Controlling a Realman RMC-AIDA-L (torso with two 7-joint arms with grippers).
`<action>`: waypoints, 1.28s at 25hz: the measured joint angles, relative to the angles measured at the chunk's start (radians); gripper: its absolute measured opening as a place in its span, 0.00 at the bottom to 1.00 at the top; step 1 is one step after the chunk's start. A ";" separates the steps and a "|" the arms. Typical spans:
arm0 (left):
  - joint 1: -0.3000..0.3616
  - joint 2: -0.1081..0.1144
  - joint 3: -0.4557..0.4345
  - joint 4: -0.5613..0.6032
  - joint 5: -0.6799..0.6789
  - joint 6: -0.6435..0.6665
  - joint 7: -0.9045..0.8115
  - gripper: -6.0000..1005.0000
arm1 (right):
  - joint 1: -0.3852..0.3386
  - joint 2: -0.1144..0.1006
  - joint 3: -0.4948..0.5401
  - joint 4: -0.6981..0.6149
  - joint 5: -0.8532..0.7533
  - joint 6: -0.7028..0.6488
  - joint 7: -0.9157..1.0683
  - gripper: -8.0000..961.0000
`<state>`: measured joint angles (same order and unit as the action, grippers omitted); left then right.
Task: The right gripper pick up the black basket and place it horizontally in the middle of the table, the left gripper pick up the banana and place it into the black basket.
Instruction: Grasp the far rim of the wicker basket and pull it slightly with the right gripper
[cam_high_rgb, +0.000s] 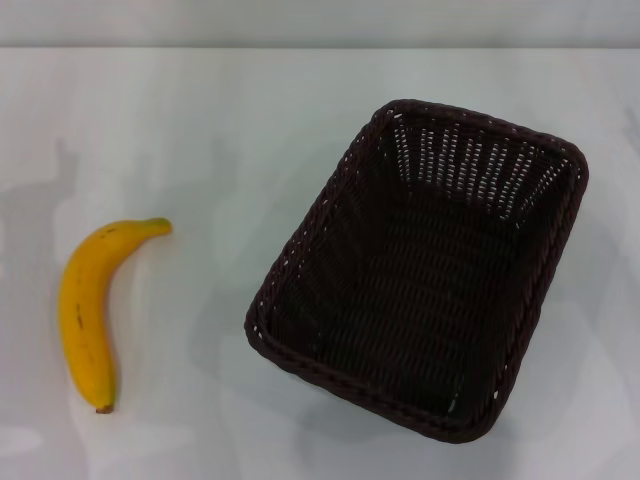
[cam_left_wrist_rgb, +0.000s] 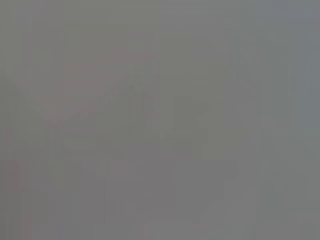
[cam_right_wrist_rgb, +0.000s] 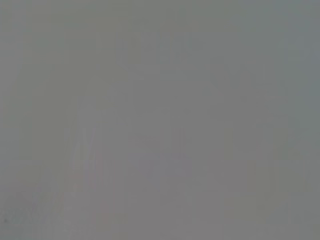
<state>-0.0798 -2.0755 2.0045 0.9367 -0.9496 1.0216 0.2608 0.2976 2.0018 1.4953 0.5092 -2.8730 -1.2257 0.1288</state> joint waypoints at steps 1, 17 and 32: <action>0.000 0.000 0.000 0.000 0.000 0.000 0.000 0.88 | 0.000 0.000 0.000 -0.001 0.000 0.000 0.000 0.89; 0.001 0.000 0.001 0.000 -0.001 -0.002 0.000 0.88 | -0.010 0.000 0.005 0.008 0.000 0.001 0.000 0.89; 0.003 0.000 -0.004 -0.013 -0.002 -0.002 -0.058 0.88 | -0.033 -0.122 0.017 0.575 -0.087 0.830 0.004 0.89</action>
<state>-0.0764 -2.0754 2.0004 0.9233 -0.9512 1.0201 0.2027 0.2648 1.8799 1.5125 1.0843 -2.9605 -0.3959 0.1325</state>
